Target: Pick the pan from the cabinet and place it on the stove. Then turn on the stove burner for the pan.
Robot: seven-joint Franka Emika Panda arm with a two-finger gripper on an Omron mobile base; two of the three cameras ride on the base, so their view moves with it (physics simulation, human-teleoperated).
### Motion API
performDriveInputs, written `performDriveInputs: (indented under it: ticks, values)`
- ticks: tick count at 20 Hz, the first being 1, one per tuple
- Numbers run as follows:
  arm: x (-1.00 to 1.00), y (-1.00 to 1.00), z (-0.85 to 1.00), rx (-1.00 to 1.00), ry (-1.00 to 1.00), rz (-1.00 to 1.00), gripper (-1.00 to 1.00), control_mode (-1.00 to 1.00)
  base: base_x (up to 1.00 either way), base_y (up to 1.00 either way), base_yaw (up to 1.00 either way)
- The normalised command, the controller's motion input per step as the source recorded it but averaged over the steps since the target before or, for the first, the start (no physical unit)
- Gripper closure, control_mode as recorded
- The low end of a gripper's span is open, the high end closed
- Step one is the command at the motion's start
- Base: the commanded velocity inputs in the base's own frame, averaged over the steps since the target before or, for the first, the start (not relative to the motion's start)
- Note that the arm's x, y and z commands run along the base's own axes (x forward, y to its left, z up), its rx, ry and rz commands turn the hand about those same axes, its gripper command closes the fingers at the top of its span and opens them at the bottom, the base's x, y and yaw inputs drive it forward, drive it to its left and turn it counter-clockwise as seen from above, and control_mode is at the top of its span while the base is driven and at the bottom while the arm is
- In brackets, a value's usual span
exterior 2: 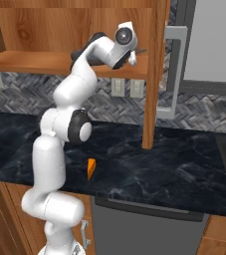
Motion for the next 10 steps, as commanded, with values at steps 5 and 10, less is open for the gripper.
performDriveInputs:
  ticks: [5,10]
  values:
    - [0.28,0.00,-0.14,0.00,0.00,0.00,-1.00,-1.00,0.00,0.00,0.00]
    - [0.03,0.00,-0.17,0.00,0.00,0.01,-1.00,-1.00,0.00,0.00,0.00]
